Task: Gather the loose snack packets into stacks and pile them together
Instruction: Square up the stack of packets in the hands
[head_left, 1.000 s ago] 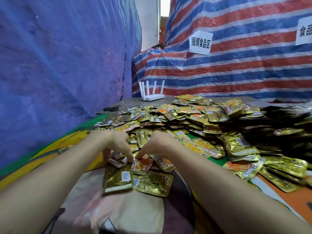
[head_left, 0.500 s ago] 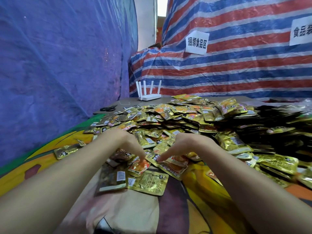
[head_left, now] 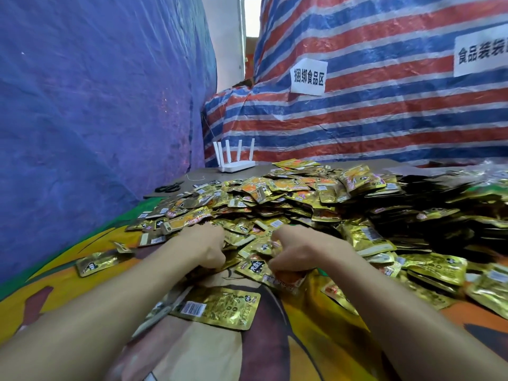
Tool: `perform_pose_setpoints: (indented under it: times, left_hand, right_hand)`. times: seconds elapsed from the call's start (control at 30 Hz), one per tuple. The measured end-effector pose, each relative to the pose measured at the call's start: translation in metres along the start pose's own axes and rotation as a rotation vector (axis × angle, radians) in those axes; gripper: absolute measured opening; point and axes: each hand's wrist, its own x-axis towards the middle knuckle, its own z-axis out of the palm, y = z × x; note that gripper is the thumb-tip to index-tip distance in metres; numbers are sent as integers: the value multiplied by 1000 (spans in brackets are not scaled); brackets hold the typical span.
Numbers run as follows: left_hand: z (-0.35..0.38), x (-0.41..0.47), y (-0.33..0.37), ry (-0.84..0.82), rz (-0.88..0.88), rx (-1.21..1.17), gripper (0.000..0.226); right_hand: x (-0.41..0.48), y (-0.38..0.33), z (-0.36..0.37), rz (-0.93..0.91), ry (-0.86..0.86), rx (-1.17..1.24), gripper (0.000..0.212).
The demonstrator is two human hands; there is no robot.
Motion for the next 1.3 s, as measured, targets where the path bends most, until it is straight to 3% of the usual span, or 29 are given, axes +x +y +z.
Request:
perform_pose_setpoints:
  times: [0.1,0.33,0.43,0.5,0.57,0.67,0.73,0.8,0.9,1.13,1.3]
  left_hand:
    - [3,1,-2,30,-48,-16,19]
    - [6,4,-3,28,-30,-43,12]
    - [3,6,-8,-42,37,-72,12]
    - [0,5,-13,-58,71,-116,29]
    - [-4,5,-16,-58,89,-183,39]
    - [-9,5,-17,-32,84,-295,15]
    - [-12,5,-22,27,38,-391,4]
    - [-18,2,-30,54,3,-464,8]
    - [-27,2,-43,149,-30,-533,15]
    - [-39,2,-59,308,-126,-1222,24]
    - [-29,6,-39,291,-123,-1582,59]
  right_hand:
    - [-1,-1,2,-5,-33,-17,48]
    - [0,-3,16,-11,149,-174,27]
    - [-1,8,8,46,19,-28,40]
    - [-2,14,5,60,-56,147,45]
    - [-4,12,6,70,-87,162,56]
    - [-5,4,12,102,-101,33,76]
    - [-5,2,10,86,-52,71,62]
    - [-6,2,9,39,44,106,38]
    - [-10,-3,10,8,158,37,34]
    - [-6,-13,14,85,57,139,14]
    - [-3,-10,17,207,81,205,48]
